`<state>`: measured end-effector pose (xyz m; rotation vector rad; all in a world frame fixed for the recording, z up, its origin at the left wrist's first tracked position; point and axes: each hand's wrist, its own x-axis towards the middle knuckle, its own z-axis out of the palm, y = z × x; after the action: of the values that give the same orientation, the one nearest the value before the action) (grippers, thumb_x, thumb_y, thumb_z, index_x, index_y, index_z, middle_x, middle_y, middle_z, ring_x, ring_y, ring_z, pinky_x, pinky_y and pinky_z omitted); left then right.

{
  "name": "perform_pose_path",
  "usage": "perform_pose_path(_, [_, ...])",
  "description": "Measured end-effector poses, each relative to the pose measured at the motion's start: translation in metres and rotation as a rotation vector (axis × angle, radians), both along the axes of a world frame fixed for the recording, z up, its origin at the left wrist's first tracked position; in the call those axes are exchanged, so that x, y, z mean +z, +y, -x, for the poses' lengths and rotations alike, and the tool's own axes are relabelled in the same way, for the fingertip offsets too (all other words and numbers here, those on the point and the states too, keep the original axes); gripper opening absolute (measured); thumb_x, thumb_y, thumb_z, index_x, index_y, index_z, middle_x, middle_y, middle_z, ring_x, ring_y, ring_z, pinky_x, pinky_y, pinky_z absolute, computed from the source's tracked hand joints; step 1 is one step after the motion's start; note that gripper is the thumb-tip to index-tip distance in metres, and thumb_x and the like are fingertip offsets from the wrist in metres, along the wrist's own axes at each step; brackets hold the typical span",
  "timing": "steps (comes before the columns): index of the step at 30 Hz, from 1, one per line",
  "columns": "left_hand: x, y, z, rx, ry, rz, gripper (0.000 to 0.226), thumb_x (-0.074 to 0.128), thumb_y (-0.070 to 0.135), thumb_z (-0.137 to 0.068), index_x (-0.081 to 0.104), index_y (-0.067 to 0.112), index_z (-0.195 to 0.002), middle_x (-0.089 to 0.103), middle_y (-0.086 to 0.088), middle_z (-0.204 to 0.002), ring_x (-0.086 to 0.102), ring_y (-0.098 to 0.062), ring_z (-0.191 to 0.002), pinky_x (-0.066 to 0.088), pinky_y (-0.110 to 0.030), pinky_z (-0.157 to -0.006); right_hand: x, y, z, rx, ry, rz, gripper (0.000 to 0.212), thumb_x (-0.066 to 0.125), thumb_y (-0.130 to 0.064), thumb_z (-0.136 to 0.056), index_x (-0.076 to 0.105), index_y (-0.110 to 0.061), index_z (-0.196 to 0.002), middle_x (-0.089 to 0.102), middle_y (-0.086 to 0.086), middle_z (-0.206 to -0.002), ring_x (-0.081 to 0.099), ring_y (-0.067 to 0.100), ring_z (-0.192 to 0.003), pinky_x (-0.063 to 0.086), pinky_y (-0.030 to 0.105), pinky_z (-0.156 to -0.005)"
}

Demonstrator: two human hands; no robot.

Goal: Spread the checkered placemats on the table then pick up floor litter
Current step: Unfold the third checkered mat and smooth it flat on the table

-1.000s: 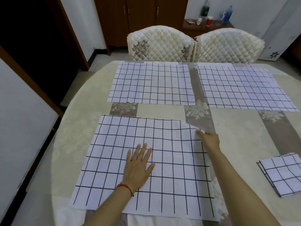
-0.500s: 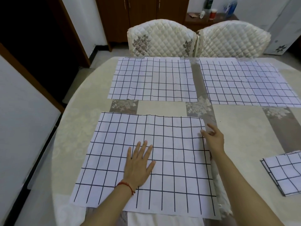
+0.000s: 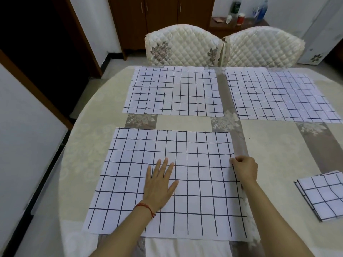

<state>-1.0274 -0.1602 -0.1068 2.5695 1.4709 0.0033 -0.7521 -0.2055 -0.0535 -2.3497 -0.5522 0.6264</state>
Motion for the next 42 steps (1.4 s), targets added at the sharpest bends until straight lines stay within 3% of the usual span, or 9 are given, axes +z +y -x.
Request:
perform_pose_path(2, [0.000,0.001,-0.004,-0.005,0.009,0.006,0.061,0.009,0.056,-0.093,0.028,0.023,-0.141,0.040,-0.001,-0.146,0.020,-0.019,-0.136,0.000,-0.040,-0.111,0.000,0.001,-0.003,0.021,-0.016,0.014,0.025,0.058,-0.012,-0.079,0.055,0.008,-0.064,0.055,0.030,-0.066,0.049,0.045,-0.067,0.033,0.029,-0.059])
perform_pose_path(15, [0.002,0.002,-0.008,0.005,0.024,0.012,0.062,0.008,0.057,-0.093,0.030,0.024,-0.140,0.040,0.000,-0.147,0.019,-0.018,-0.136,0.000,-0.039,-0.110,0.001,0.001,0.001,0.037,-0.071,0.030,0.023,0.054,-0.019,-0.087,0.063,-0.003,-0.101,0.067,0.019,-0.103,0.053,0.028,-0.081,0.042,0.032,-0.071])
perform_pose_path(19, [0.001,0.001,-0.007,0.001,0.026,0.006,0.062,0.009,0.057,-0.093,0.028,0.024,-0.141,0.038,0.000,-0.148,0.018,-0.018,-0.137,0.000,-0.040,-0.111,0.007,0.000,0.011,0.086,-0.360,0.107,0.038,0.055,-0.021,-0.088,0.053,-0.004,-0.121,0.052,0.023,-0.124,0.048,0.038,-0.110,0.039,0.043,-0.089])
perform_pose_path(25, [0.001,0.000,-0.008,0.005,0.035,0.001,0.062,0.009,0.057,-0.092,0.027,0.024,-0.142,0.036,-0.001,-0.149,0.017,-0.018,-0.138,0.000,-0.040,-0.111,-0.012,0.013,0.101,0.676,-0.544,-0.039,0.041,0.044,-0.032,-0.087,0.058,-0.013,-0.120,0.058,0.012,-0.129,0.056,0.030,-0.119,0.044,0.043,-0.098])
perform_pose_path(28, [0.001,0.000,-0.009,0.002,0.038,-0.010,0.063,0.007,0.059,-0.092,0.026,0.025,-0.142,0.036,-0.001,-0.149,0.017,-0.018,-0.138,0.000,-0.040,-0.111,-0.033,0.010,0.131,0.885,-0.476,0.063,0.049,0.023,-0.041,-0.095,0.045,-0.022,-0.134,0.042,0.003,-0.146,0.039,0.023,-0.135,0.014,0.036,-0.112])
perform_pose_path(32, [-0.004,0.008,0.012,0.048,0.009,-0.037,0.067,0.008,0.064,-0.089,0.019,0.028,-0.144,0.023,0.002,-0.153,0.009,-0.020,-0.141,-0.006,-0.039,-0.113,-0.046,-0.006,0.105,0.710,-0.492,0.099,0.076,-0.018,-0.062,-0.080,0.004,-0.030,-0.146,-0.008,-0.011,-0.153,-0.013,0.007,-0.140,-0.025,0.025,-0.108])
perform_pose_path(36, [-0.002,0.022,0.057,0.272,-0.046,-0.017,0.080,-0.010,0.070,-0.080,0.007,0.027,-0.145,0.006,0.001,-0.156,0.006,-0.025,-0.145,-0.001,-0.046,-0.116,-0.038,-0.017,0.091,0.613,-0.463,0.164,0.070,-0.005,-0.055,-0.083,0.005,-0.029,-0.147,-0.004,-0.007,-0.157,-0.016,0.005,-0.139,-0.028,0.022,-0.106])
perform_pose_path(39, [0.012,0.026,0.048,0.462,-0.039,-0.007,0.088,-0.009,0.068,-0.082,0.022,0.014,-0.144,0.021,-0.015,-0.154,0.017,-0.036,-0.142,0.015,-0.058,-0.112,-0.036,-0.017,0.093,0.618,-0.468,0.180,0.071,-0.004,-0.054,-0.083,0.008,-0.028,-0.147,-0.002,-0.005,-0.158,-0.016,0.006,-0.139,-0.027,0.024,-0.107])
perform_pose_path(42, [0.020,0.019,-0.015,0.086,-0.037,-0.072,0.059,0.024,0.051,-0.087,0.041,0.019,-0.134,0.043,-0.007,-0.144,0.032,-0.027,-0.135,0.029,-0.053,-0.107,-0.037,-0.016,0.093,0.611,-0.494,0.175,0.069,-0.003,-0.053,-0.084,0.009,-0.028,-0.147,-0.001,-0.006,-0.158,-0.014,0.006,-0.139,-0.027,0.023,-0.106])
